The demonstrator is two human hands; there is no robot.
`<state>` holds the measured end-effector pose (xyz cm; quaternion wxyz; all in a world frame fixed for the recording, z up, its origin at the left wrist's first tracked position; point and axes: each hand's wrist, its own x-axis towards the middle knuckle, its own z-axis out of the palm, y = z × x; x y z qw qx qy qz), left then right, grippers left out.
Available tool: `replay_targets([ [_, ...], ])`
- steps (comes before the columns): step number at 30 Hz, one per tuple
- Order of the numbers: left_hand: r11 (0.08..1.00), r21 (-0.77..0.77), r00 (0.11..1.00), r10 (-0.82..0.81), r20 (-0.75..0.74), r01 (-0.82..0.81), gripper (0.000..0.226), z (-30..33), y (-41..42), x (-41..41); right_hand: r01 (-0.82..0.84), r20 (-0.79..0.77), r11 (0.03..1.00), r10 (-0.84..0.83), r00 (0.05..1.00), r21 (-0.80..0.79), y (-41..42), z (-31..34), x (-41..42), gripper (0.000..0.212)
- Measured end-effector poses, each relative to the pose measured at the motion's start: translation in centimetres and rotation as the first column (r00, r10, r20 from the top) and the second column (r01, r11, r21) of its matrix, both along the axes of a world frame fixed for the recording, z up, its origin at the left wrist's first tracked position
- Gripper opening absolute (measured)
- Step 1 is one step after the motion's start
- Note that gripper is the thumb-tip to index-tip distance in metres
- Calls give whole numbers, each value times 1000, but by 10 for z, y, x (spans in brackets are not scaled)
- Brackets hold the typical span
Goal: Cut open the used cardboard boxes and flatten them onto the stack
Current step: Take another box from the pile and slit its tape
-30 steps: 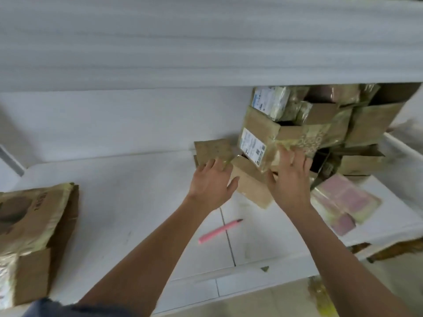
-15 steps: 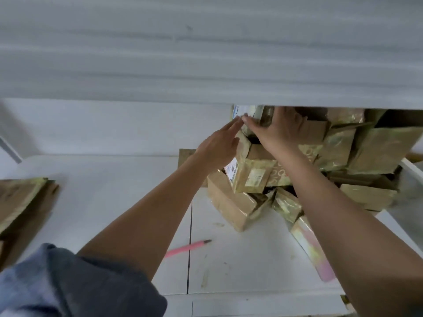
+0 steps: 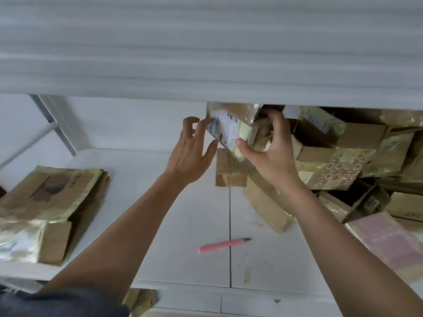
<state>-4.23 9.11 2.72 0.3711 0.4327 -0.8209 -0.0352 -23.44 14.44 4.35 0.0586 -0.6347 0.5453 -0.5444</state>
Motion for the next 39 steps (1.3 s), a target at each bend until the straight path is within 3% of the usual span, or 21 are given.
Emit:
replay_targets([
  [4, 998, 52, 1000, 27, 7, -27, 38, -16, 4, 59, -168, 175, 971, 139, 975, 169, 4, -30, 51, 65],
  [8, 986, 153, 997, 49, 66, -59, 44, -39, 3, 111, -294, 316, 921, 209, 926, 255, 1, -60, 100, 60],
  [11, 963, 248, 993, 85, 77, -102, 34, -57, 1, 142, -397, 445, 856, 228, 866, 333, -7, -83, 128, 61],
  [15, 902, 390, 979, 137, 149, -185, 26, -77, -4, 167, -387, 554, 774, 57, 831, 501, -19, -104, 153, 53],
  [20, 776, 621, 994, 70, 87, -109, 32, -104, -10, 192, -354, 470, 470, -153, 870, 809, -30, -135, 170, 55],
  [22, 730, 683, 999, 35, 15, -36, 38, -113, -10, 195, -453, 566, 418, -200, 800, 788, -27, -144, 169, 56],
  [24, 739, 672, 999, 44, 5, -36, 39, -120, -15, 192, -521, 664, 454, -245, 707, 722, -25, -144, 164, 51],
  [28, 694, 694, 970, 239, 32, -194, 38, -123, -25, 169, -586, 797, 547, -332, 504, 598, -29, -137, 151, 33],
  [29, 669, 702, 956, 290, 53, -242, 39, -123, -26, 163, -584, 793, 540, -354, 496, 606, -30, -136, 148, 30],
  [30, 650, 702, 941, 325, 90, -291, 39, -122, -28, 158, -552, 749, 515, -353, 561, 656, -30, -136, 145, 27],
  [31, 634, 700, 930, 347, 122, -329, 38, -122, -30, 155, -465, 634, 467, -319, 705, 752, -29, -137, 139, 26],
  [32, 622, 699, 920, 367, 137, -352, 38, -121, -32, 154, -289, 403, 405, -232, 885, 868, -26, -139, 131, 29],
  [33, 608, 703, 909, 391, 141, -370, 38, -121, -34, 154, -41, 74, 340, -84, 994, 939, -22, -142, 122, 35],
  [34, 588, 712, 898, 417, 139, -383, 40, -121, -36, 155, 203, -240, 284, 102, 965, 937, -17, -145, 113, 41],
  [35, 564, 726, 886, 444, 136, -394, 42, -121, -39, 158, 391, -450, 254, 252, 856, 885, -10, -149, 107, 44],
  [37, 510, 747, 859, 487, 157, -425, 48, -124, -43, 168, 585, -619, 224, 411, 669, 780, 8, -164, 99, 44],
  [39, 455, 765, 825, 539, 171, -455, 50, -128, -46, 178, 629, -682, 285, 443, 583, 723, 21, -180, 98, 42],
])
